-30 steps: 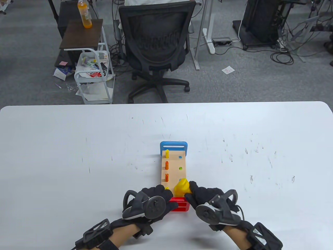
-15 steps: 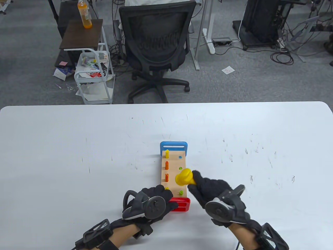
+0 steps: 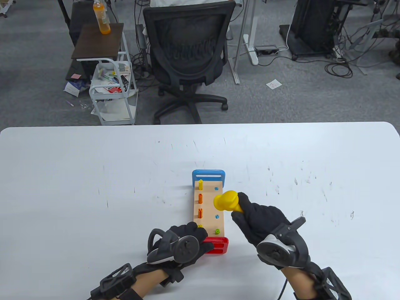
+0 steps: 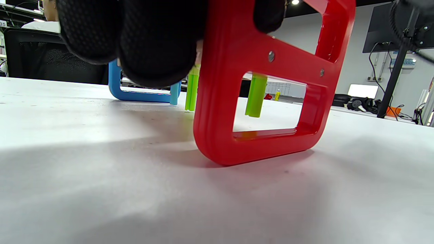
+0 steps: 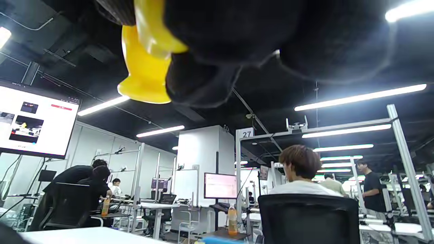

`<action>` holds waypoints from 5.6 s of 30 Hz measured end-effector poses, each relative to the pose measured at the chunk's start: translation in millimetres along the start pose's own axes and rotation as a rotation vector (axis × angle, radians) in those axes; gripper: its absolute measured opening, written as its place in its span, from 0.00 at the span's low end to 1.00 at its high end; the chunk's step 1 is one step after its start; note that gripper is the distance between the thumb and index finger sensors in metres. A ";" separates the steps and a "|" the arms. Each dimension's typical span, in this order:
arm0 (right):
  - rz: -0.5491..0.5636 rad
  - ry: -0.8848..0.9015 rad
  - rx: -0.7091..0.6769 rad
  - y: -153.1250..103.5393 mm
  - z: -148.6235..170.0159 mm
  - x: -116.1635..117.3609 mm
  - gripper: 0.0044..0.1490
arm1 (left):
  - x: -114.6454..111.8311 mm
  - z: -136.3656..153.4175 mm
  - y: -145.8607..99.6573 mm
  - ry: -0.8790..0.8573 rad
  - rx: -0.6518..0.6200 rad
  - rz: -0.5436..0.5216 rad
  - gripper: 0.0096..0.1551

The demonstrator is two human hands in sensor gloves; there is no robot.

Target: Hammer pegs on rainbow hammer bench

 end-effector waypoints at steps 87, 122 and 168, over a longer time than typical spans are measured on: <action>-0.084 0.128 -0.054 -22.2 18.1 39.9 0.38 | 1.2 -0.8 0.4 0.011 -0.005 0.012 0.34; 0.059 0.099 -0.132 0.1 11.4 0.3 0.38 | 1.6 -0.7 0.7 0.009 -0.005 0.013 0.34; -0.193 0.030 -0.159 -47.6 -1.6 56.5 0.39 | 3.5 -3.0 -6.6 0.084 0.001 -0.039 0.38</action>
Point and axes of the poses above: the tracker on the back of each hand, its own z axis roughly to the little-finger side, its own y axis roughly from the wrist to the fingertips, x = y × z, the point moved 3 cm from there along y, roughly from the wrist to the fingertips, and after that the axes turned 11 degrees about z, right-handed, at the moved point
